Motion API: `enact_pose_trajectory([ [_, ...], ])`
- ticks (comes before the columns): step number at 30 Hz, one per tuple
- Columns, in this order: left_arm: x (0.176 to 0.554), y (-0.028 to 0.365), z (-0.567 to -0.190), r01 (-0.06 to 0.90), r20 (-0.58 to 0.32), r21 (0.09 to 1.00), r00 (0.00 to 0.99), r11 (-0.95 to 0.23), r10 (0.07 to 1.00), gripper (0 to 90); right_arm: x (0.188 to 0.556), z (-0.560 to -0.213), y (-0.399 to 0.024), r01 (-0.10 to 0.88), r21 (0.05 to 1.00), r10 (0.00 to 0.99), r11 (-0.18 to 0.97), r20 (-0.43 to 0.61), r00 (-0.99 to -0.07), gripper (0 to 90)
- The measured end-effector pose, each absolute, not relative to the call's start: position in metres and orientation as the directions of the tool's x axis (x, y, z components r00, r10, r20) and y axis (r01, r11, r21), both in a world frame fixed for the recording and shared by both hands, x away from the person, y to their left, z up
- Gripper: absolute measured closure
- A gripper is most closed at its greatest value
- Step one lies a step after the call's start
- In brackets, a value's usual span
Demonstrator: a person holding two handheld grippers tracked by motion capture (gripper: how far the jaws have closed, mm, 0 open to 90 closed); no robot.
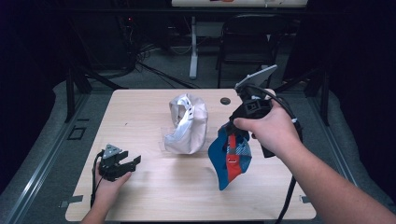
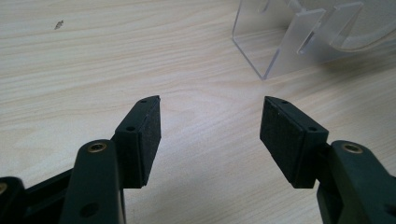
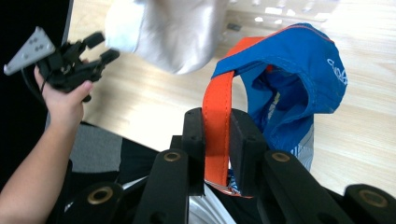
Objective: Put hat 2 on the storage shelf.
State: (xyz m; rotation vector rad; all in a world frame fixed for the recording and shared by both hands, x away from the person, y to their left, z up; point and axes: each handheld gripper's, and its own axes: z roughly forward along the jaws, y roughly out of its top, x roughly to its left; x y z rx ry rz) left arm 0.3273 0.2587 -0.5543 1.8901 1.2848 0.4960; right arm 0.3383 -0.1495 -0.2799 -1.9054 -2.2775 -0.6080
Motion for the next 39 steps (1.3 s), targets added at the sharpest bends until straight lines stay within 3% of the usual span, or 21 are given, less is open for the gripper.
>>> enact_pose_trajectory([
  [4, 0.328, 0.259, -0.555, 0.601, -0.105, 0.778, 0.412, -0.184, 0.905, 39.0, 0.345, -0.273, -0.166, 0.968, 0.237, 0.923, 0.083, 0.347, -0.164, 77.9],
  [10, 0.328, 0.259, -0.555, 0.601, -0.106, 0.778, 0.41, -0.181, 0.906, 39.0, 0.356, -0.266, -0.192, 0.979, 0.204, 0.865, -0.028, 0.496, -0.078, 77.8],
  [15, 0.328, 0.259, -0.555, 0.602, -0.104, 0.778, 0.408, -0.181, 0.907, 39.0, 0.361, -0.265, -0.207, 0.977, 0.18, 0.78, -0.11, 0.625, -0.027, 77.8],
  [23, 0.327, 0.259, -0.554, 0.599, -0.102, 0.779, 0.409, -0.183, 0.907, 39.0, 0.369, -0.277, -0.224, 0.967, 0.178, 0.602, -0.184, 0.798, -0.032, 77.9],
  [30, 0.328, 0.259, -0.555, 0.6, -0.101, 0.779, 0.406, -0.181, 0.908, 39.0, 0.379, -0.281, -0.234, 0.952, 0.184, 0.514, -0.243, 0.857, -0.035, 77.9],
  [39, 0.328, 0.259, -0.555, 0.599, -0.099, 0.779, 0.409, -0.185, 0.907, 39.1, 0.393, -0.269, -0.245, 0.926, 0.23, 0.537, -0.3, 0.843, -0.035, 77.9],
])
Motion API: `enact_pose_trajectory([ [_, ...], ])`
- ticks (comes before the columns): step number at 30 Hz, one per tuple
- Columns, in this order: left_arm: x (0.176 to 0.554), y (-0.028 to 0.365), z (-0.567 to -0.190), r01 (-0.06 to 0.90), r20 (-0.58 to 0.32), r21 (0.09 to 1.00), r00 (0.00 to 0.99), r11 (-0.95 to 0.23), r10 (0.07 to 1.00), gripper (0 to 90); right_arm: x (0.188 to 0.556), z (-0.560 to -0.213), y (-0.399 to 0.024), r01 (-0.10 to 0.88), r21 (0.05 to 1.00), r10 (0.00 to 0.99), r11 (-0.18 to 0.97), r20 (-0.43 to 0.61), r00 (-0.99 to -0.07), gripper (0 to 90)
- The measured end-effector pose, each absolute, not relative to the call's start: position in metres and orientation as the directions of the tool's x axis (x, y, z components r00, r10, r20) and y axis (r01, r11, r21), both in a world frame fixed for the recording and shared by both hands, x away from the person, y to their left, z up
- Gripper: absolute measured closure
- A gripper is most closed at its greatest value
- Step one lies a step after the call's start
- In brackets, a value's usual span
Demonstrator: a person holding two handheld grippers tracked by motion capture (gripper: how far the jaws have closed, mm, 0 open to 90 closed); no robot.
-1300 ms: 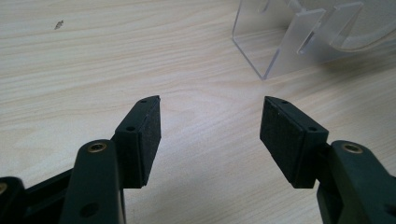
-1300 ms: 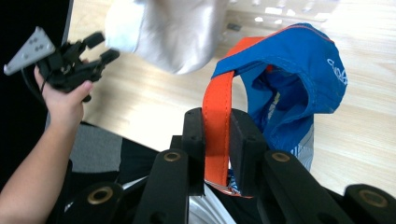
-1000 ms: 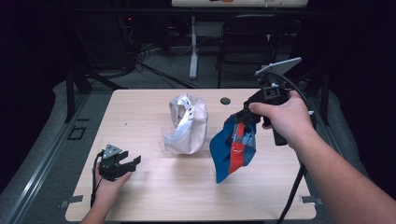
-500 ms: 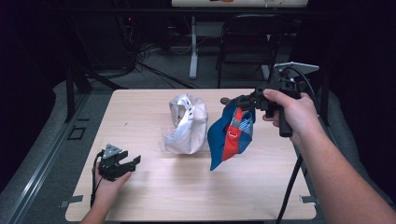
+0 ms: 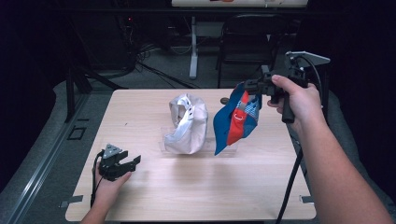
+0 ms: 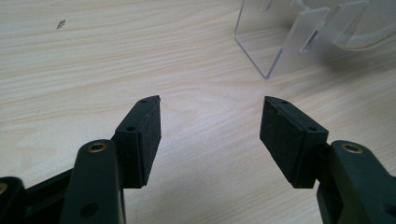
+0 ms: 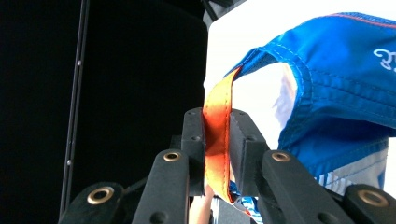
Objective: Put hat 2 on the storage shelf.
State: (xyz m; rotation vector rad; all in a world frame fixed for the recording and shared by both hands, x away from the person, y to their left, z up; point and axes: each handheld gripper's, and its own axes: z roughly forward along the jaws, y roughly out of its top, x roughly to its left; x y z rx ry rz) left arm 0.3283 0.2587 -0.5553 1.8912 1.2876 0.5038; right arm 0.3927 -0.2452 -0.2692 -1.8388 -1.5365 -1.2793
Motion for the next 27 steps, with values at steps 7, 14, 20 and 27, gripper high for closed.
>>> enact_pose_trajectory([
  [7, 0.329, 0.259, -0.556, 0.601, -0.1, 0.777, 0.41, -0.186, 0.906, 39.0, 0.411, -0.269, -0.248, 0.921, 0.25, 0.582, -0.299, 0.813, -0.032, 77.8],
  [14, 0.329, 0.26, -0.556, 0.601, -0.1, 0.777, 0.41, -0.186, 0.906, 39.1, 0.426, -0.274, -0.252, 0.918, 0.247, 0.605, -0.311, 0.796, -0.01, 77.8],
  [20, 0.329, 0.26, -0.556, 0.602, -0.099, 0.776, 0.41, -0.188, 0.907, 39.1, 0.434, -0.28, -0.246, 0.924, 0.258, 0.638, -0.282, 0.77, -0.02, 77.8],
  [27, 0.329, 0.26, -0.556, 0.602, -0.099, 0.776, 0.411, -0.188, 0.906, 39.1, 0.439, -0.29, -0.236, 0.922, 0.266, 0.651, -0.281, 0.759, -0.02, 77.8],
])
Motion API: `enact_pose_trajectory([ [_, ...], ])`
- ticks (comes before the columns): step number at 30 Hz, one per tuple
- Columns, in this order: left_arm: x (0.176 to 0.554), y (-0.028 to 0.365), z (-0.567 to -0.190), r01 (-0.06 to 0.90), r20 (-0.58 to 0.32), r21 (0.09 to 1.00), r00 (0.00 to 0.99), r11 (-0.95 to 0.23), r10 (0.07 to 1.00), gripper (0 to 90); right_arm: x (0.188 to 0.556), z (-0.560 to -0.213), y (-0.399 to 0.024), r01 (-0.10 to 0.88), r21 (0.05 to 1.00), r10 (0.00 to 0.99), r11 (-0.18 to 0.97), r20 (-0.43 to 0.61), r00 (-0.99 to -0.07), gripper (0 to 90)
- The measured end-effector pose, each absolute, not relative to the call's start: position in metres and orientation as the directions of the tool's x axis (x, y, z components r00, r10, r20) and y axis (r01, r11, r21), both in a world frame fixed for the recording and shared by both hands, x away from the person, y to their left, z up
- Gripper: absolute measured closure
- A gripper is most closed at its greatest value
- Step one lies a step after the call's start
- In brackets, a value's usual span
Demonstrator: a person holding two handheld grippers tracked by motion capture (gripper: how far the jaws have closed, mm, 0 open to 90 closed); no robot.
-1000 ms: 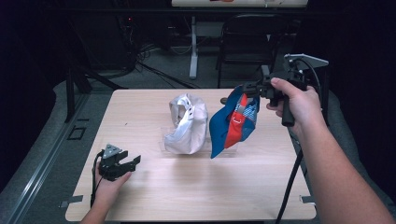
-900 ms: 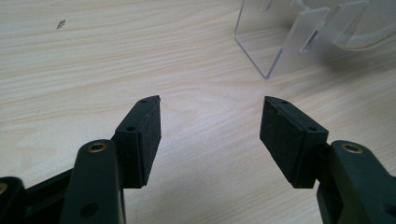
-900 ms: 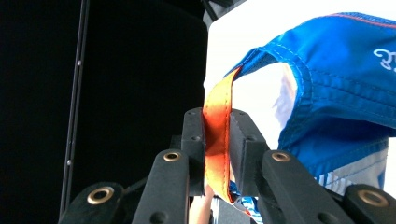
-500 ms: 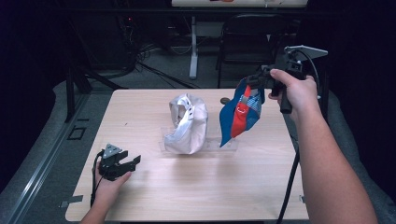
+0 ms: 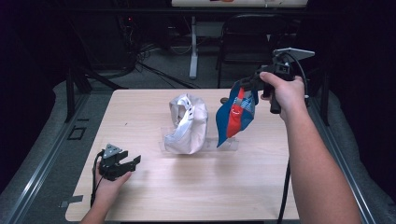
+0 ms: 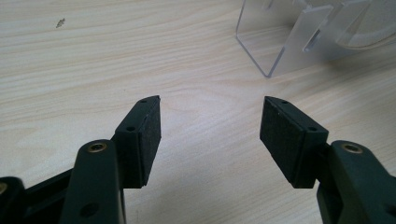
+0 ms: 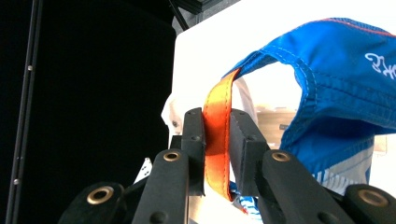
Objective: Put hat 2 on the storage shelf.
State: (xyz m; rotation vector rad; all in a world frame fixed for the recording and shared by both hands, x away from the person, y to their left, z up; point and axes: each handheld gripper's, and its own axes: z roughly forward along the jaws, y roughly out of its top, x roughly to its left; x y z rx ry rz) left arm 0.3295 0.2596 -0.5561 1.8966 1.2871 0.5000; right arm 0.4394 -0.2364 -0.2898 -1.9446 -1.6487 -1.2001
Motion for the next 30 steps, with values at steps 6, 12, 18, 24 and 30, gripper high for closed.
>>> enact_pose_trajectory([
  [6, 0.33, 0.26, -0.556, 0.604, -0.102, 0.776, 0.406, -0.182, 0.908, 39.1, 0.441, -0.295, -0.23, 0.917, 0.273, 0.647, -0.29, 0.762, -0.022, 77.8],
  [12, 0.331, 0.261, -0.558, 0.611, -0.104, 0.771, 0.401, -0.181, 0.91, 39.1, 0.445, -0.309, -0.225, 0.931, 0.255, 0.665, -0.259, 0.747, -0.019, 77.7],
  [18, 0.331, 0.263, -0.558, 0.611, -0.105, 0.772, 0.392, -0.173, 0.914, 39.0, 0.447, -0.325, -0.22, 0.941, 0.236, 0.676, -0.242, 0.737, -0.011, 77.6],
  [24, 0.329, 0.263, -0.558, 0.609, -0.102, 0.773, 0.399, -0.18, 0.911, 39.1, 0.445, -0.335, -0.218, 0.944, 0.232, 0.695, -0.234, 0.719, -0.004, 77.4],
  [30, 0.327, 0.264, -0.557, 0.599, -0.102, 0.782, 0.396, -0.172, 0.913, 39.1, 0.441, -0.334, -0.222, 0.939, 0.242, 0.707, -0.245, 0.707, 0.002, 77.0],
])
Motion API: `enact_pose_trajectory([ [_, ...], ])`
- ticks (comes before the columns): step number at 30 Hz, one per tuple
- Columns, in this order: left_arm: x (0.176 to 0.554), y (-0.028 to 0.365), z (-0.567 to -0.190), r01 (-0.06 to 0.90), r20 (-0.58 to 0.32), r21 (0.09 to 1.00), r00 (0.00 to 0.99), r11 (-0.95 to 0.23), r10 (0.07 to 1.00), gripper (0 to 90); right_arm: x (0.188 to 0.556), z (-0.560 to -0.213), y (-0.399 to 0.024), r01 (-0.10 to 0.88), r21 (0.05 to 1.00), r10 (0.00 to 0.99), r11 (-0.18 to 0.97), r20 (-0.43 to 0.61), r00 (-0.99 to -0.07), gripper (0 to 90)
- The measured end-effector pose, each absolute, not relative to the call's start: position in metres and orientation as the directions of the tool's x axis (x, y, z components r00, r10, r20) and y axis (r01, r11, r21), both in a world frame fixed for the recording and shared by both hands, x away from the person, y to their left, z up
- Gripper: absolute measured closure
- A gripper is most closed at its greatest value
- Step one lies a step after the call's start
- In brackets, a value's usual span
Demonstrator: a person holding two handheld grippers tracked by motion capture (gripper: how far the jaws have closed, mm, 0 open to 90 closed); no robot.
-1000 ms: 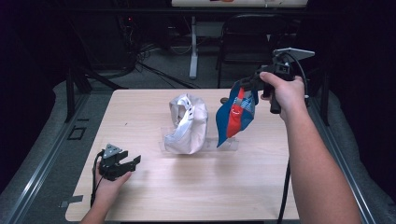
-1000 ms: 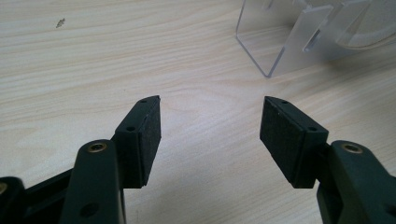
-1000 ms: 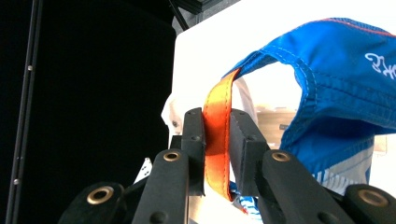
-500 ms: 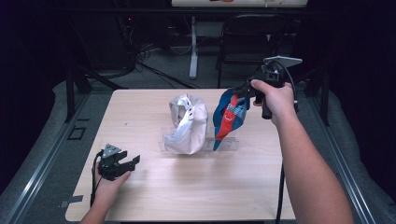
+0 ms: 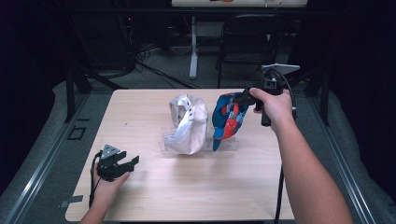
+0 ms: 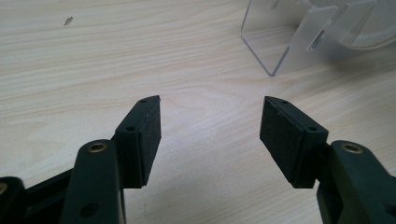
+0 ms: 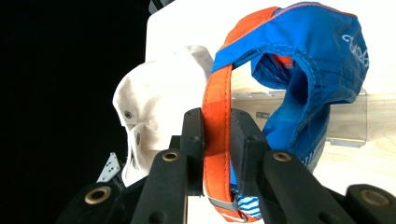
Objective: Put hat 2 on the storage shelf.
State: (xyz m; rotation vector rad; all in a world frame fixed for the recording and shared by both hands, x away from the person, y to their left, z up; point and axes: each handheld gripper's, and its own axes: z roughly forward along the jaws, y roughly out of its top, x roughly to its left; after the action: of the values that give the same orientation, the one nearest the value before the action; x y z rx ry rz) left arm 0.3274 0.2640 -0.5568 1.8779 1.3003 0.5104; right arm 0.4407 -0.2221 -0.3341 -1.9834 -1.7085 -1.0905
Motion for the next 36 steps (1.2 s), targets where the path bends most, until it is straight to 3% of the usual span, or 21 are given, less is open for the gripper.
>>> enact_pose_trajectory([
  [21, 0.327, 0.264, -0.557, 0.602, -0.105, 0.78, 0.395, -0.171, 0.913, 39.1, 0.428, -0.326, -0.238, 0.922, 0.296, 0.745, -0.248, 0.667, -0.014, 73.7],
  [36, 0.328, 0.263, -0.557, 0.601, -0.109, 0.782, 0.396, -0.168, 0.912, 39.1, 0.412, -0.332, -0.236, 0.907, 0.368, 0.794, -0.204, 0.605, -0.066, 57.9],
])
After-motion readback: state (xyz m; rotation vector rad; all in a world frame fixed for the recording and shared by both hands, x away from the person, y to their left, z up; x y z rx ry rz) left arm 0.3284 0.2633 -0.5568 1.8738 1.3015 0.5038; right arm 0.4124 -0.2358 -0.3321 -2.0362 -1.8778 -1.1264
